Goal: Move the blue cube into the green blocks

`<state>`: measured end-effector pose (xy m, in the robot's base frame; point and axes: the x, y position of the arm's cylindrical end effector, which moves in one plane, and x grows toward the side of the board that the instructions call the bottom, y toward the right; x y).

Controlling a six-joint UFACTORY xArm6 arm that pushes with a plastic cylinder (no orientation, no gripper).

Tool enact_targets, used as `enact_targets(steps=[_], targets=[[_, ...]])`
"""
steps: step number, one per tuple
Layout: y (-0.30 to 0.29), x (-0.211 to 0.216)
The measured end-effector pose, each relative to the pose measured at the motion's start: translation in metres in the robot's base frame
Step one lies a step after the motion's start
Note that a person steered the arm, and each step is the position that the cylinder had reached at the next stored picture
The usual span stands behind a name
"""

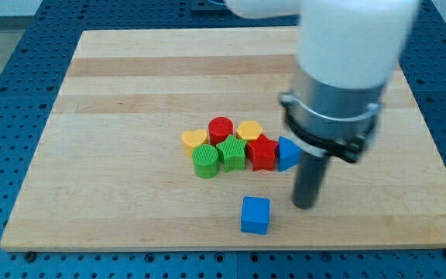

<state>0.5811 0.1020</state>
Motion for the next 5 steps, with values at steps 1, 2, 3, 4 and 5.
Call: enact_targets(steps=[1, 2, 3, 4, 5], targets=[[-0.001, 0.037], [-0.01, 0.037], [-0.045, 0.037], [-0.085, 0.037], [-0.115, 0.025]])
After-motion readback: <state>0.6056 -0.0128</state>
